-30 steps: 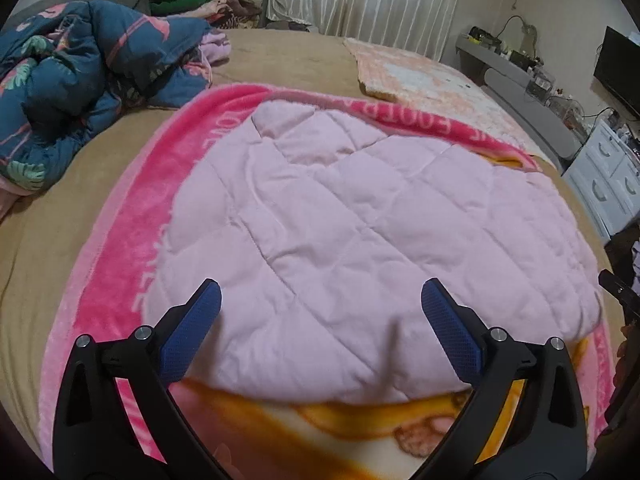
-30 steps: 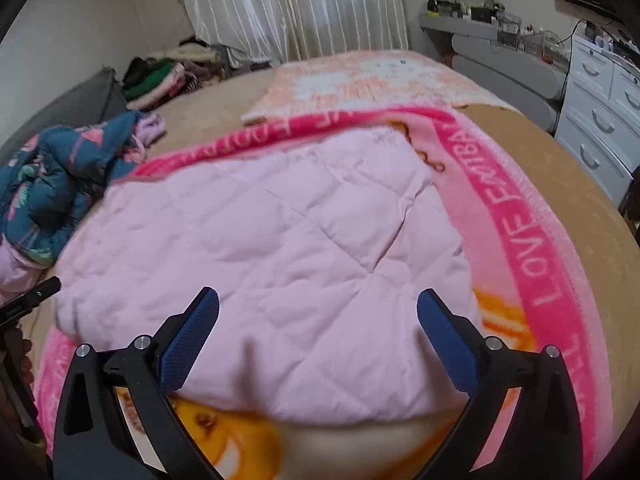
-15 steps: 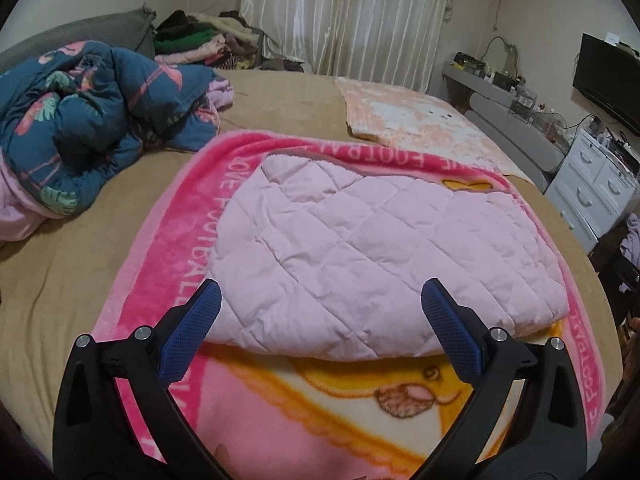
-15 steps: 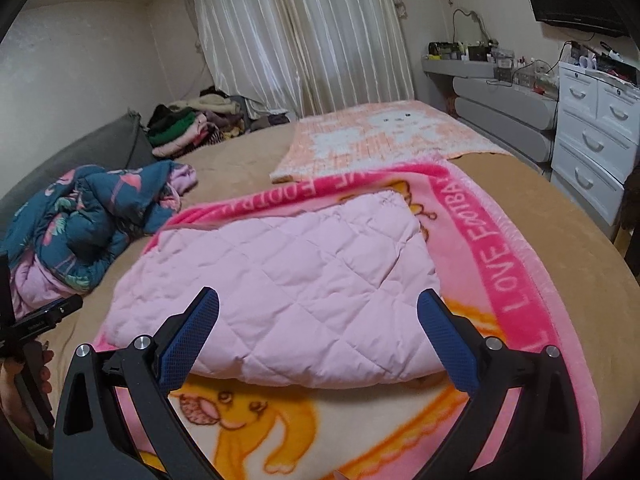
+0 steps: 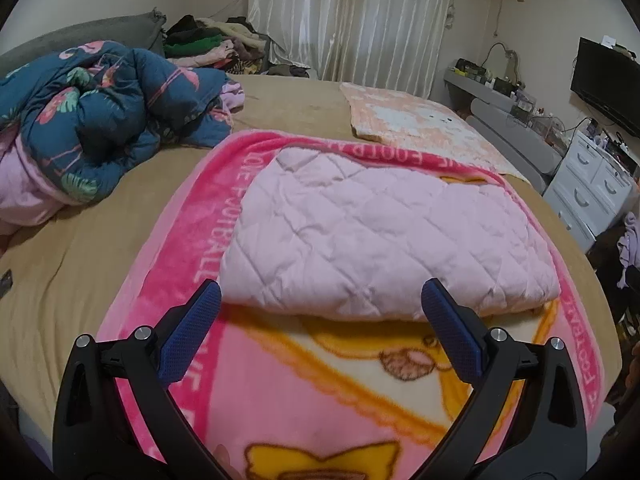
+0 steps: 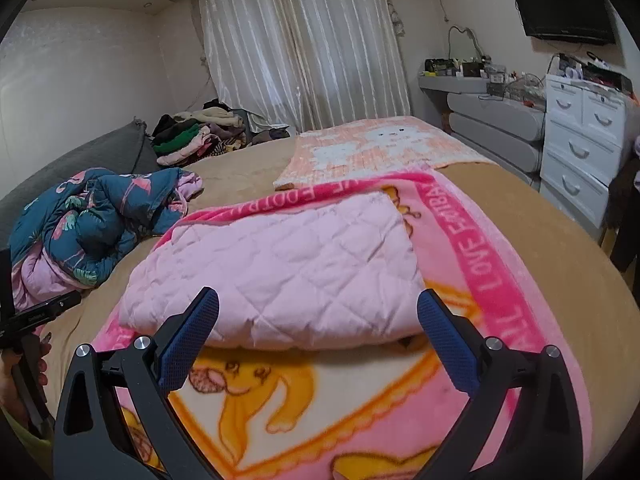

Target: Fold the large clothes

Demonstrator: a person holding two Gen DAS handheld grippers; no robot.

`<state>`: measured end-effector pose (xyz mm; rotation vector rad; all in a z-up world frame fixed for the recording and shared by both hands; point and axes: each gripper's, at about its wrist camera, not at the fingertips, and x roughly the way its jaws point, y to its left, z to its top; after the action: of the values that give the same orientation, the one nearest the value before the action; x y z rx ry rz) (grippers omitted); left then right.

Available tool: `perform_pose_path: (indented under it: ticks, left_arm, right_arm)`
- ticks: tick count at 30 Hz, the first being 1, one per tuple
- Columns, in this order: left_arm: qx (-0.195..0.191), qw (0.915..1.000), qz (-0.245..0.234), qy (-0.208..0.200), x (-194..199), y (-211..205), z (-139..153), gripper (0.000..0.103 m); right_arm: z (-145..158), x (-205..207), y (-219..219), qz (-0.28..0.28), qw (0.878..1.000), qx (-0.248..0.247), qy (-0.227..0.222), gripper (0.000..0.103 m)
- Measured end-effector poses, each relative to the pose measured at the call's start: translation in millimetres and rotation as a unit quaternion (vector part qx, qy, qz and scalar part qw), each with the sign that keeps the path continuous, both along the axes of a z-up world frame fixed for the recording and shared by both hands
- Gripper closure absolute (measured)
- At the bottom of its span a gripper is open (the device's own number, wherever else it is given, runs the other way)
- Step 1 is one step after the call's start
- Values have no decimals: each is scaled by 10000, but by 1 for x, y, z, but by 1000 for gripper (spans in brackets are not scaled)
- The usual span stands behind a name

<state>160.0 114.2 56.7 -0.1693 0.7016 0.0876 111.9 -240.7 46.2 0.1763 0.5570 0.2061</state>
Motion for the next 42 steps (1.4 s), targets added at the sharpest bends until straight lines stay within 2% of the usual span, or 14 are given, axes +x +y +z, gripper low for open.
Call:
perform_pose_path:
  ticks: [4, 12, 20, 26, 36, 42]
  left_arm:
    - [212, 9998, 45, 30, -14, -4, -10, 9]
    - [286, 9996, -29, 58, -34, -10, -28, 9]
    - [55, 10000, -31, 72, -42, -9, -45, 9]
    - [-303, 9986, 15, 425, -36, -5, -72, 9]
    - [-816, 9924, 207, 898, -6, 6, -110, 9]
    - [-932, 9906, 272, 964, 25, 9, -120, 9]
  right_arm:
    - [-15, -15, 0, -48, 10000, 22, 71, 4]
    - [-40, -31, 0, -53, 9997, 129, 212, 4]
    - [-66, -35, 2, -121, 9986, 299, 417, 4]
    - [-86, -30, 4, -219, 9971, 411, 601, 4]
    - [-121, 14, 0, -581, 9901, 644, 1102, 4]
    - [-140, 54, -4, -666, 9835, 956, 1387, 4]
